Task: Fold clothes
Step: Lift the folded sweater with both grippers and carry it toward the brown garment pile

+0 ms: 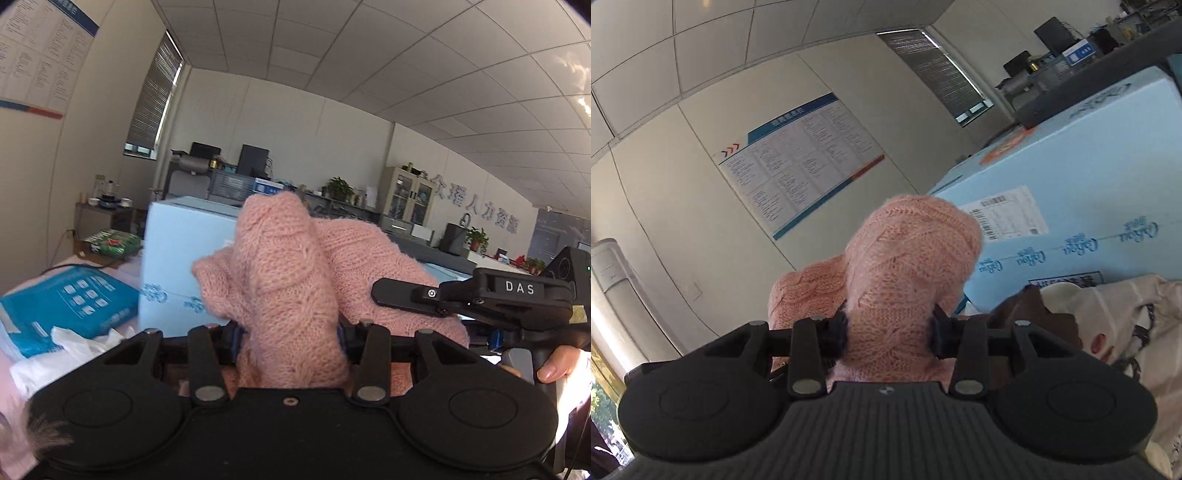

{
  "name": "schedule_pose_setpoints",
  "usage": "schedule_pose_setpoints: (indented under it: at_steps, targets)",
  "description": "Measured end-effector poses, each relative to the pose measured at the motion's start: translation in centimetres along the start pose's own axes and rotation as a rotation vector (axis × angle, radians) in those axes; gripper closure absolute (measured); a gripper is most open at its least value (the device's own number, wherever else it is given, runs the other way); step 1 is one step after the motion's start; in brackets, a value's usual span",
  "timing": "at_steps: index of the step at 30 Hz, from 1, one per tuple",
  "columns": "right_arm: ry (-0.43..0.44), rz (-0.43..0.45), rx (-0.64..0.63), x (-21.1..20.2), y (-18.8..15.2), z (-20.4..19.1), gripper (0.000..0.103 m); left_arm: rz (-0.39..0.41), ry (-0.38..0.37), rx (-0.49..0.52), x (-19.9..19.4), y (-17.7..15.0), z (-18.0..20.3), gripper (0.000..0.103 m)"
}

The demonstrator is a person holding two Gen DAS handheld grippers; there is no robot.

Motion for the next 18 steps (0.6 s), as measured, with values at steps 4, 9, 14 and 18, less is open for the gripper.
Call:
schedule_pose_setpoints:
  at_steps: [4,9,14,18]
  targets:
    - [0.006,-0.066,0.001,5.3,0.3,0.1,0.066,-0.006,0.081,-0.054,1.5,-0.5,-3.3,0.059]
    - [-0.124,-0.19,0.022,9.4,-1.6,3.7,0.066,-0.145,0.15,-0.152,5.5,-4.2,-6.5,0.056]
    - [-0.284,-0.329,0.011,12.2,-4.1,8.6,0.061,-0.225,0.185,-0.224,9.2,-7.4,-8.5,0.055]
    - [-0.286,-0.343,-0.043,13.1,-4.7,9.8,0.06,-0.226,0.19,-0.179,11.3,-8.5,-9.2,0.049]
Point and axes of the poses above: each gripper's, at about its wrist camera, not at the fingertips, and x roughly the way its jaws point, z to its right, y to its top, the point moved 3 cm from there along x, roughly the way its jaws point, and after that the axes turned 1 degree about -z, right-handed, at the moved point
